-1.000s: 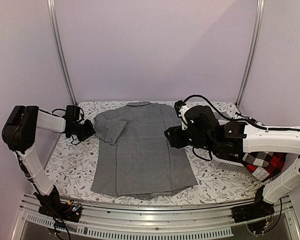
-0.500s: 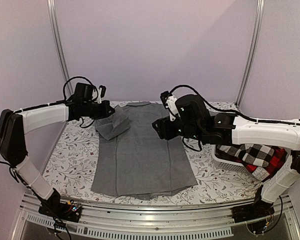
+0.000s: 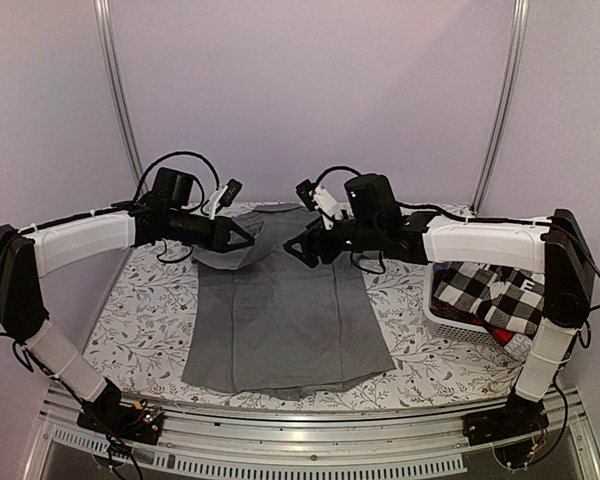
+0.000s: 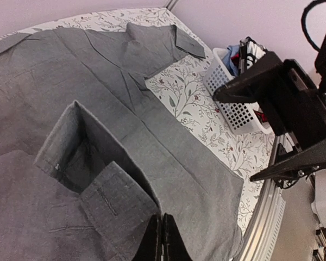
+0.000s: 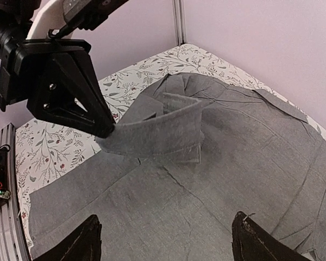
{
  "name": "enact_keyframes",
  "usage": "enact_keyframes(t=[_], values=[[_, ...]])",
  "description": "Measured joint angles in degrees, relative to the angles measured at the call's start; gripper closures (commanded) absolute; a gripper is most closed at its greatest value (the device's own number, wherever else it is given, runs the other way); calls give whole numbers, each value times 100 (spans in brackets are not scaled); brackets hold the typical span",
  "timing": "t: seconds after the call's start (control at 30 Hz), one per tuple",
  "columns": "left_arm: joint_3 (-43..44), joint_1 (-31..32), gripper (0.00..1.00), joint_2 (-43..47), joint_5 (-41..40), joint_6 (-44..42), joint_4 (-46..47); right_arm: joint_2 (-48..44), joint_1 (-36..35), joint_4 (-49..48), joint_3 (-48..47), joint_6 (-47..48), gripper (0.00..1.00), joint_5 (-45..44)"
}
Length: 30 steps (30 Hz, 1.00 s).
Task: Fold and stack the long sleeve shirts
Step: Pass from the left arm to the right
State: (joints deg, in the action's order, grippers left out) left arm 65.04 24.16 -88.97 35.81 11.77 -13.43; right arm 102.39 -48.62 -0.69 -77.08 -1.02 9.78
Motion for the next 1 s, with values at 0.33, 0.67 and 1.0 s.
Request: enact_keyframes(t=[0.33, 0.67, 1.0], values=[[-153, 350, 100, 37, 608, -584, -813, 538, -160, 46, -382, 903, 6, 402], [-236, 625, 100, 39, 450, -979, -1353, 754, -522, 164, -345, 1709, 6, 83], [-254, 732, 100, 39, 247, -1182, -1602, 1062, -531, 192, -341, 2044, 8, -57]])
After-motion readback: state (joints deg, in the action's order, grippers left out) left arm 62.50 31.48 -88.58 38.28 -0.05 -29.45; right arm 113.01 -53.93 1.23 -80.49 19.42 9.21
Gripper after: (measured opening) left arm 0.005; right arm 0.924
